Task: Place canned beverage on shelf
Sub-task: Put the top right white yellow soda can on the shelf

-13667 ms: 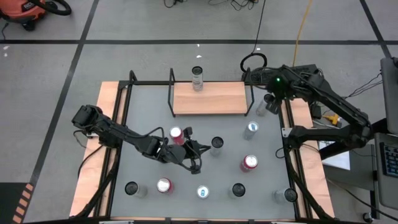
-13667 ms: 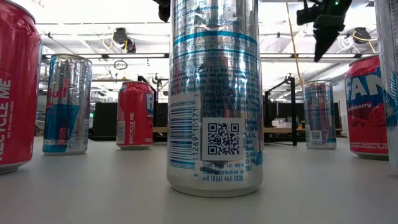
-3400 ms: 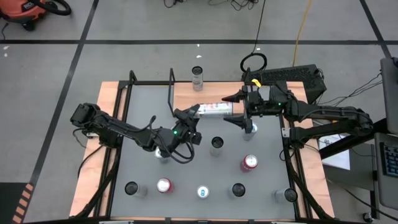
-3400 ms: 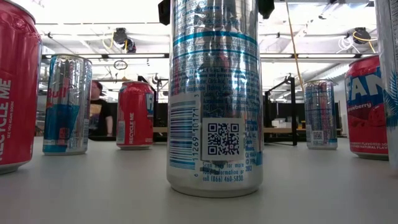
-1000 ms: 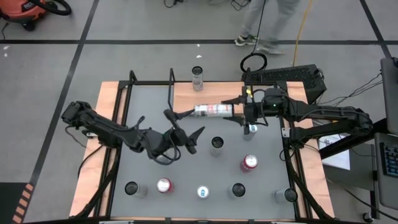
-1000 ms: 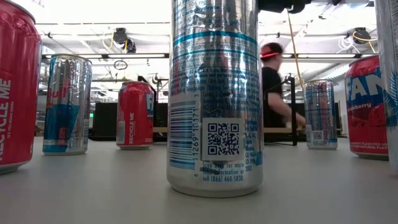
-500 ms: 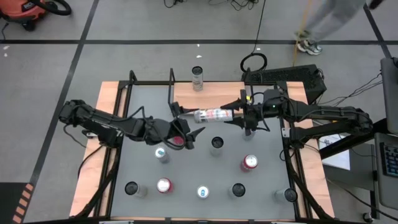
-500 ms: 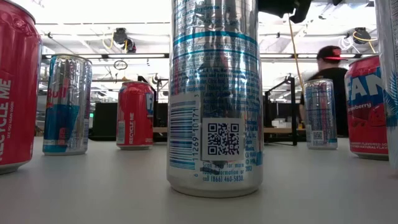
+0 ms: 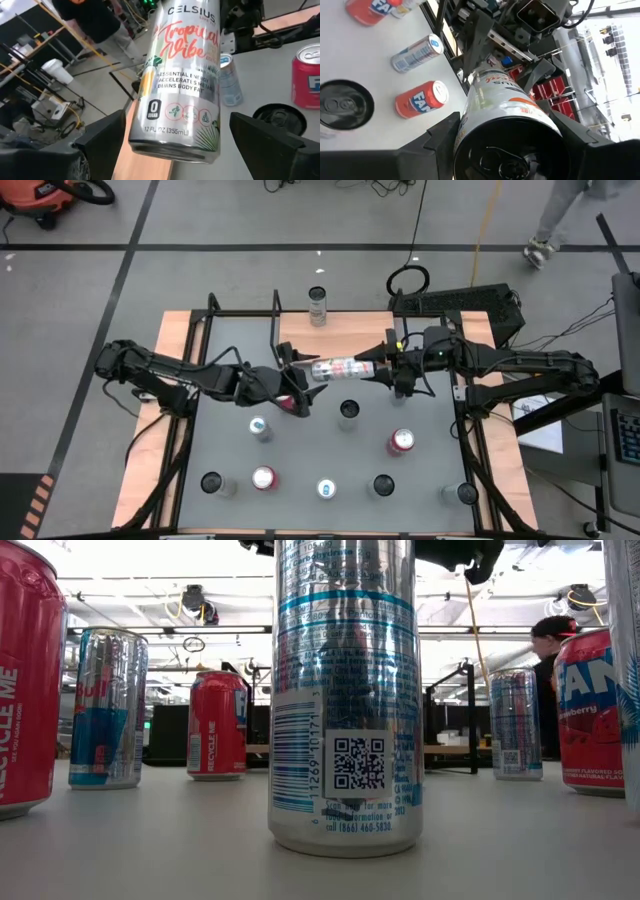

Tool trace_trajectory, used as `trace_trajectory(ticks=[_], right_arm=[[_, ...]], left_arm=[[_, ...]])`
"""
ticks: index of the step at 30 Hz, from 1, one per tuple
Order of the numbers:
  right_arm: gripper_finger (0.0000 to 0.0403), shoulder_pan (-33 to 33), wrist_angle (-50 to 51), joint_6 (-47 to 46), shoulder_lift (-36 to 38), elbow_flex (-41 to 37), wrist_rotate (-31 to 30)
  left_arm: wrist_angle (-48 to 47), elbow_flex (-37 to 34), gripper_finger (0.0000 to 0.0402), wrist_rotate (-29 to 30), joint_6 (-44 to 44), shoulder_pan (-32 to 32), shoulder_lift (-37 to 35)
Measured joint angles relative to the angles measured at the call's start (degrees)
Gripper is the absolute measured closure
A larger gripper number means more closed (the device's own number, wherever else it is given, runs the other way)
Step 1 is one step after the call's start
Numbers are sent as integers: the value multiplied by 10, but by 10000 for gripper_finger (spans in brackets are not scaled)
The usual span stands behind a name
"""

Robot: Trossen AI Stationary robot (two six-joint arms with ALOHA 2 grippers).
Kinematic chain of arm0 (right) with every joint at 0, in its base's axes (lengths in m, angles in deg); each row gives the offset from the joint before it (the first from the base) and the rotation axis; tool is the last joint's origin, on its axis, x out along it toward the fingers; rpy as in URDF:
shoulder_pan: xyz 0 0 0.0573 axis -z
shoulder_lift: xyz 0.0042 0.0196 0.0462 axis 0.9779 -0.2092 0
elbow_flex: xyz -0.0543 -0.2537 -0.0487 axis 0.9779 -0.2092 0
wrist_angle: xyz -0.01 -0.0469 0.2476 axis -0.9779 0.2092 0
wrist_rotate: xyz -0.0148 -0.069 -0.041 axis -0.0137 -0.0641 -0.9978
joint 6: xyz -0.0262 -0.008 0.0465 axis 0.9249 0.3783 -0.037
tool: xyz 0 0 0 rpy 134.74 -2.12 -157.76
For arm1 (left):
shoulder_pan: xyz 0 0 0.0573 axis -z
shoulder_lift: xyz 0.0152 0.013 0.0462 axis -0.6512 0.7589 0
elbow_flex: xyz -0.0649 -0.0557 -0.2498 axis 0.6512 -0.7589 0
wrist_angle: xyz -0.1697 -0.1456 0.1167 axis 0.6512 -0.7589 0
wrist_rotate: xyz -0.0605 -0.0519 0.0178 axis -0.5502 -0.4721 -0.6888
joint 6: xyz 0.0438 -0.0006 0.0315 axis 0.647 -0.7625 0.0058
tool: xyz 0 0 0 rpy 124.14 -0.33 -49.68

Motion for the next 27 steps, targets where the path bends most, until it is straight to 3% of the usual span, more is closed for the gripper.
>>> trace_trajectory(ticks=[14,27], right_arm=[[190,0,0,79,0,0,1],[190,0,5,89,-1,0,5]], left_arm=[[0,0,55,-2,12,0,0],[33,0,111,3,46,5,18]])
